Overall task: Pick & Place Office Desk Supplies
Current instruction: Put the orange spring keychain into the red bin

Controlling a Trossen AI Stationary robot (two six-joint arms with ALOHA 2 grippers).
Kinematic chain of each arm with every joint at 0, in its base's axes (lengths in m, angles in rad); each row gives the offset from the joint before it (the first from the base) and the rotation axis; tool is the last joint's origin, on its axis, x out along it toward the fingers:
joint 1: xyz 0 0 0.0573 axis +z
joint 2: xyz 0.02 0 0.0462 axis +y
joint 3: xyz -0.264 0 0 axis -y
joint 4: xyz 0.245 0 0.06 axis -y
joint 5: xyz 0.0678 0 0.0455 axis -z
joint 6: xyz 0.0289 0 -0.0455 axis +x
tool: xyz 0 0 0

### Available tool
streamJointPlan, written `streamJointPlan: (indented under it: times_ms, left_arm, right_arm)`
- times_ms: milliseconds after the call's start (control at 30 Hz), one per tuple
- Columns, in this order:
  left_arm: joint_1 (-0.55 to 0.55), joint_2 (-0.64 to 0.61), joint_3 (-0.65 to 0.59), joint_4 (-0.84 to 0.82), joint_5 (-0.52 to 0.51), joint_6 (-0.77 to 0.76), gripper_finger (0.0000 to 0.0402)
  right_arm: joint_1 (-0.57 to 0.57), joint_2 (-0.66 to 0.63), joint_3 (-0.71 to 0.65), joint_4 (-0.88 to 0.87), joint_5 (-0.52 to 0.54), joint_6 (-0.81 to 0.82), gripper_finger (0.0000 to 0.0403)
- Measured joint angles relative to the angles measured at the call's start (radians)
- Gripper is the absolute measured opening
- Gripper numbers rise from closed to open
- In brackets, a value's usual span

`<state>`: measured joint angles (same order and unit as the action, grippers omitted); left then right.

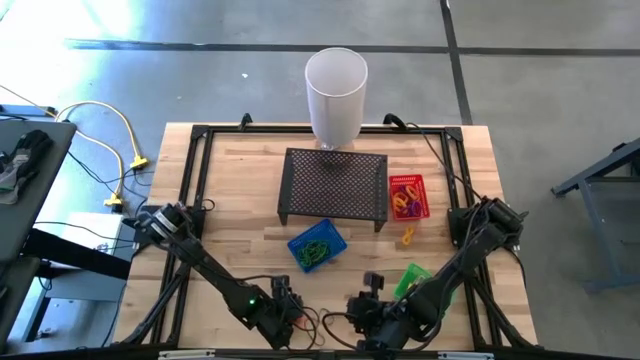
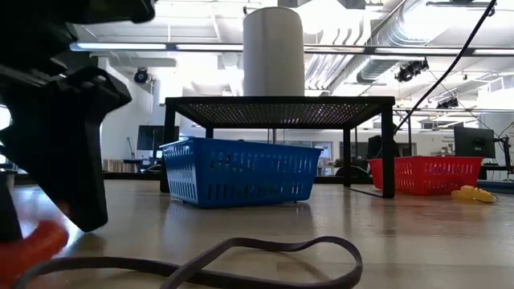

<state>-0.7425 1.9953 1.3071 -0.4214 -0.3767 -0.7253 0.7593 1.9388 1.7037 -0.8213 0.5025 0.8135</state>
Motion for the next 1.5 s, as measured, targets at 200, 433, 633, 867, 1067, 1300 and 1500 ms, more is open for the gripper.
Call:
streamJointPlan:
  times_ms: [200,433,633,867,1067,1300,1500]
  left_arm:
    - [-0.001,0.011,0.002,-0.008,0.0,-0.013,0.0228]
    - [-0.001,0.012,0.002,-0.016,0.023,-0.016,0.0165]
    - [0.0,0.012,0.002,-0.043,0.052,-0.055,0.0033]
    - [0.001,-0.044,-0.006,-0.103,0.086,-0.118,0.0005]
    - [0.007,-0.182,0.013,-0.183,0.058,-0.109,0.0002]
    - [0.019,-0.301,0.011,-0.323,-0.1,-0.085,0.0002]
    - [0.112,-0.415,0.013,-0.316,-0.239,-0.112,0.0001]
  right_arm:
    - [-0.006,0.0,-0.071,0.109,-0.071,0.0,0.0105]
    - [-0.022,0.0,-0.076,0.123,-0.086,-0.014,0.0105]
    - [-0.035,0.0,-0.076,0.123,-0.093,-0.033,0.0105]
    - [-0.042,0.0,-0.076,0.123,-0.091,-0.032,0.0105]
    - [-0.061,-0.014,-0.076,0.124,-0.092,-0.016,0.0105]
    - [-0.1,-0.082,-0.076,0.16,0.015,-0.01,0.0105]
    - [-0.176,-0.232,-0.074,0.326,0.172,-0.005,0.0105]
